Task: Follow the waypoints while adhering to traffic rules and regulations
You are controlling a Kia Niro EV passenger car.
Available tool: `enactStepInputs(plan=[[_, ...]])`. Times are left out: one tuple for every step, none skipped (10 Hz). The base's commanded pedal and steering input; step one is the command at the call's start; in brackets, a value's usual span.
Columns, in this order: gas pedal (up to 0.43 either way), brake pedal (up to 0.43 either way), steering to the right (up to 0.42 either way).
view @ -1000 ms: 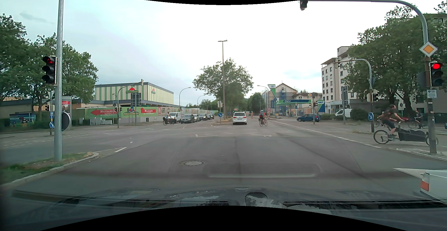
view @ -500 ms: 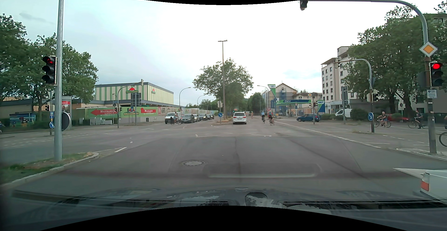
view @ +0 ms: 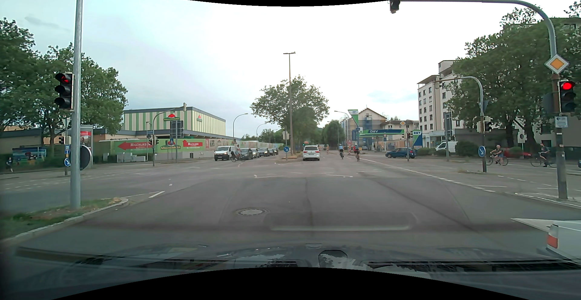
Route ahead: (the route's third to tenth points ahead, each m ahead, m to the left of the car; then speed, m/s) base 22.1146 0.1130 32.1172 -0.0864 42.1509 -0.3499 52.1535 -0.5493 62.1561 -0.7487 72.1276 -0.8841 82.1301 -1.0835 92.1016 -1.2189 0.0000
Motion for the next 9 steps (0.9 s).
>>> enactStepInputs(plan=[[0.0,0.262,0.002],[0.0,0.262,0.002],[0.0,0.262,0.002],[0.0,0.262,0.002],[0.0,0.262,0.002],[0.0,0.262,0.002],[0.0,0.262,0.001],[0.0,0.262,0.002],[0.0,0.262,0.002]])
